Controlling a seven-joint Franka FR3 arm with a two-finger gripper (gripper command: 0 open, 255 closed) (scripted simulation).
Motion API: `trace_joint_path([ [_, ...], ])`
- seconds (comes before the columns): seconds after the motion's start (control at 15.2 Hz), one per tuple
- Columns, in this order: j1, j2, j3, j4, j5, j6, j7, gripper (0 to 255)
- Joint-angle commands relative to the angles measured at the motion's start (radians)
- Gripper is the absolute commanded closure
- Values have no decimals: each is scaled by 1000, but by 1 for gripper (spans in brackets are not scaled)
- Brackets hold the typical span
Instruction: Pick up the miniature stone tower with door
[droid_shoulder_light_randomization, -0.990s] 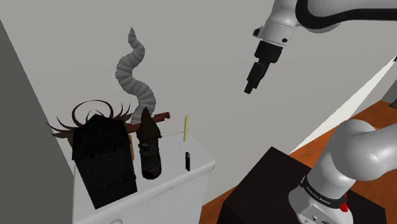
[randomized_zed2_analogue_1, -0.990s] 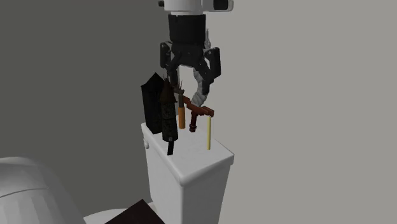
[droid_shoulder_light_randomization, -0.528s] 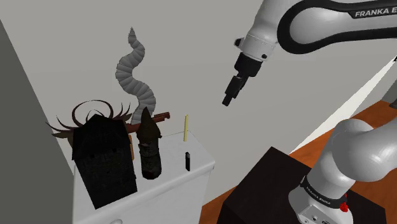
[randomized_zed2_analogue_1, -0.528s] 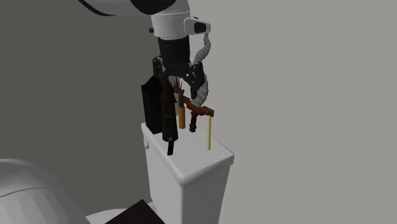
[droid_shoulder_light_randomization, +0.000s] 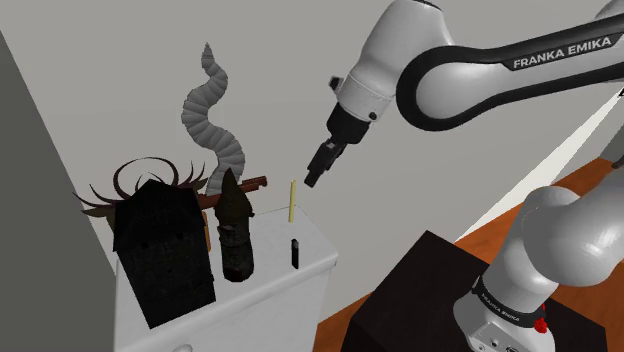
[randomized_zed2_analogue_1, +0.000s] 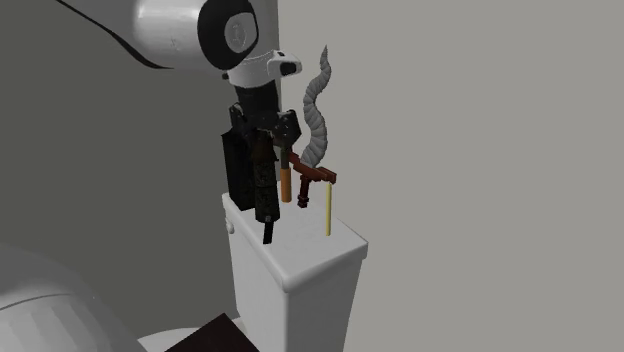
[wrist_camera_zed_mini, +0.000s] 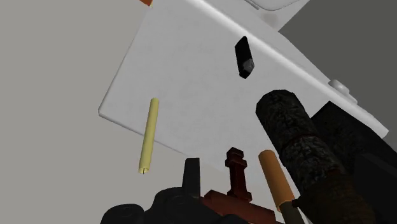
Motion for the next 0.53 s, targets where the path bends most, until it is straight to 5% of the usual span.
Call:
trace_joint_path([
  [0.0, 0, 53, 43, 7, -9, 82, 22, 0],
  [0.46, -63, 271, 224, 101, -168, 307, 177, 0],
])
